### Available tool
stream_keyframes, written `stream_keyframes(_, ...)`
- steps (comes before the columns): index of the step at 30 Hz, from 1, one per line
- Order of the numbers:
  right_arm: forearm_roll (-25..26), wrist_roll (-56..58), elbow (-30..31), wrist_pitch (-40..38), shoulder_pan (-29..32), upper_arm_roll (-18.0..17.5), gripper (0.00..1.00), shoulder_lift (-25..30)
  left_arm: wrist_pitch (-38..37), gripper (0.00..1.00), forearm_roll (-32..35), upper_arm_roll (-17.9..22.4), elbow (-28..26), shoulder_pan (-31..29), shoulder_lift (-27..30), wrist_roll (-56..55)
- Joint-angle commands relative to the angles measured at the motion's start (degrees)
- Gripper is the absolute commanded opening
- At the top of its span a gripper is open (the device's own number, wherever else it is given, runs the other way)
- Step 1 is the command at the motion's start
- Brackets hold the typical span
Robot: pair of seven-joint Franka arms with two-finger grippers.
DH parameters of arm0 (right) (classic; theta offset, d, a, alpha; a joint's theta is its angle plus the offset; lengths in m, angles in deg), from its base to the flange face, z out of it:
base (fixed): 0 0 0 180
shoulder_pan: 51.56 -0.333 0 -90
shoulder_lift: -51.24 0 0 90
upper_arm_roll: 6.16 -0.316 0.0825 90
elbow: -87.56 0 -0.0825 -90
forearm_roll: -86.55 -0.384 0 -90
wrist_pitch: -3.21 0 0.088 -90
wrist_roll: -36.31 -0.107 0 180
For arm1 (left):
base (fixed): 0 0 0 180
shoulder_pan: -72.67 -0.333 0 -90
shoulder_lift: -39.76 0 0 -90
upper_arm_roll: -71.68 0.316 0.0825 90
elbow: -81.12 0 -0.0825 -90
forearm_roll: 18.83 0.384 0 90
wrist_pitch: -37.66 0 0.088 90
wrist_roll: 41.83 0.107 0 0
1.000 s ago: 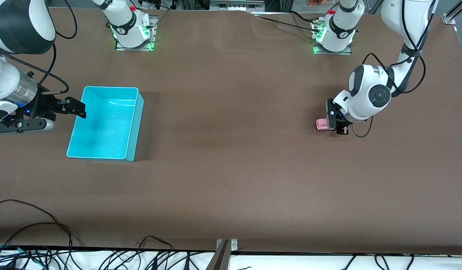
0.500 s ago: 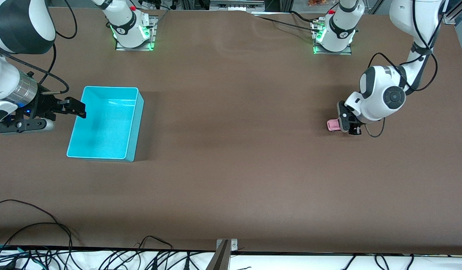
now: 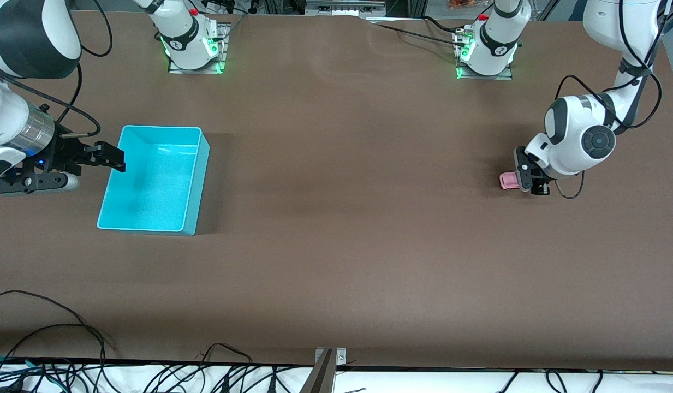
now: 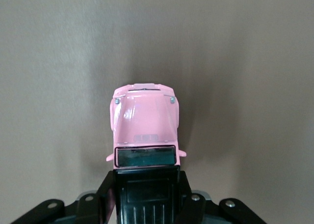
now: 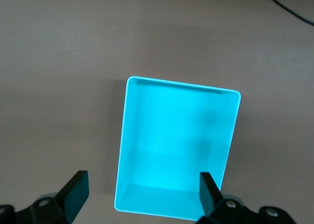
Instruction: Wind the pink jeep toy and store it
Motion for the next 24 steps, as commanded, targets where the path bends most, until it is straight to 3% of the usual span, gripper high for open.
stream_keyframes(1,0.0,0.1,0.0,0.1,0.2,-0.1,1.0,0.3,3.5,0.0,1.5,4.6,1.0,-0.3,-5.5,4.9)
stream_keyframes(5,0.0,0.1,0.0,0.1,0.2,-0.1,1.0,0.3,3.5,0.0,1.5,6.7,1.0,-0.9,-5.5,7.2)
stream_keyframes(24,0.0,0.1,0.0,0.1,0.2,-0.1,1.0,0.3,4.1,0.0,1.2,7.6,1.4,-3.6,-5.5,13.6)
